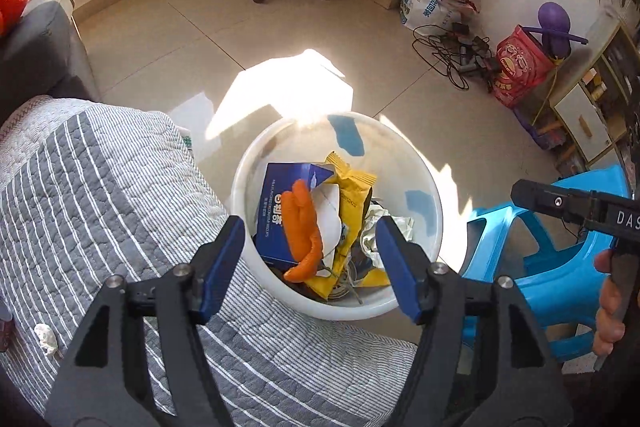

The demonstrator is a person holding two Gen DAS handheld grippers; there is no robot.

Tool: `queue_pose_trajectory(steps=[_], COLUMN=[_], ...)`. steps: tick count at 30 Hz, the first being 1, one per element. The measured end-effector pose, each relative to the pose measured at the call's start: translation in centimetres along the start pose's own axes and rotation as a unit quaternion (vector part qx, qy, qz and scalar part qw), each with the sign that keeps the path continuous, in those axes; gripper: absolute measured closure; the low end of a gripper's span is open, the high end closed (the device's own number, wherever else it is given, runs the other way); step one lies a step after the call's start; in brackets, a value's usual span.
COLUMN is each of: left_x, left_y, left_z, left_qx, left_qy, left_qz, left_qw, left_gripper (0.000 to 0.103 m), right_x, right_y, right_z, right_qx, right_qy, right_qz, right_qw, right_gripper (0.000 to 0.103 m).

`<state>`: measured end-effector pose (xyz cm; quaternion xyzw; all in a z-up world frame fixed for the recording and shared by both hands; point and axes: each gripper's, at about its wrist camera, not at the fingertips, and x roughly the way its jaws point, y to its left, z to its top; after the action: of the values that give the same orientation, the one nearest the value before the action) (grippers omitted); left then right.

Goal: Collect trash
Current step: 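Lower the orange peel into the bucket and open the left gripper, then move the right gripper to the white tissue and grasp it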

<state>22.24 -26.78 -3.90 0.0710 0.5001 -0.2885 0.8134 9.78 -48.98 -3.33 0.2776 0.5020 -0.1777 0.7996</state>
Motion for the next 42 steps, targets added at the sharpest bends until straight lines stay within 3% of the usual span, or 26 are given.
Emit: queue_pose_trajectory(steps=[2, 4, 16, 30, 38, 42], left_x=[-0.5, -1.0, -5.6, -11.7, -14.8, -15.5], left_y=[0.4, 1.2, 7.5, 15.5, 20.7, 23.3], left_z=[0.0, -0.3, -4.0, -10.3, -13.6, -15.5], left_qx=[-0.001, -0.004, -0.022, -0.069, -0.114, -0.129], left_qy=[-0.007, -0.004, 0.001, -0.01, -0.033, -0.035], left_qz=[0.011, 0.025, 0.086, 0.122, 0.153, 0.177], left_qw=[0.9999, 0.9997, 0.9961, 0.99, 0.981, 0.9751], left_gripper=[0.026, 0.014, 0.001, 0.001, 0.001, 0.001], right_x=[-0.2, -0.4, -1.3, -1.5, 0.4, 2.0], right_y=[0.1, 0.2, 3.5, 10.3, 17.2, 20.7], right_z=[-0.1, -0.1, -0.9, -3.7, -7.5, -9.8], right_qx=[-0.002, -0.004, -0.047, -0.121, -0.217, -0.27], right_qy=[-0.002, -0.003, -0.015, -0.032, -0.038, -0.04], right_qz=[-0.001, 0.0, -0.013, -0.02, -0.036, -0.047], right_qw=[1.0, 1.0, 0.999, 0.992, 0.975, 0.961], right_gripper=[0.033, 0.032, 0.028, 0.023, 0.009, 0.007])
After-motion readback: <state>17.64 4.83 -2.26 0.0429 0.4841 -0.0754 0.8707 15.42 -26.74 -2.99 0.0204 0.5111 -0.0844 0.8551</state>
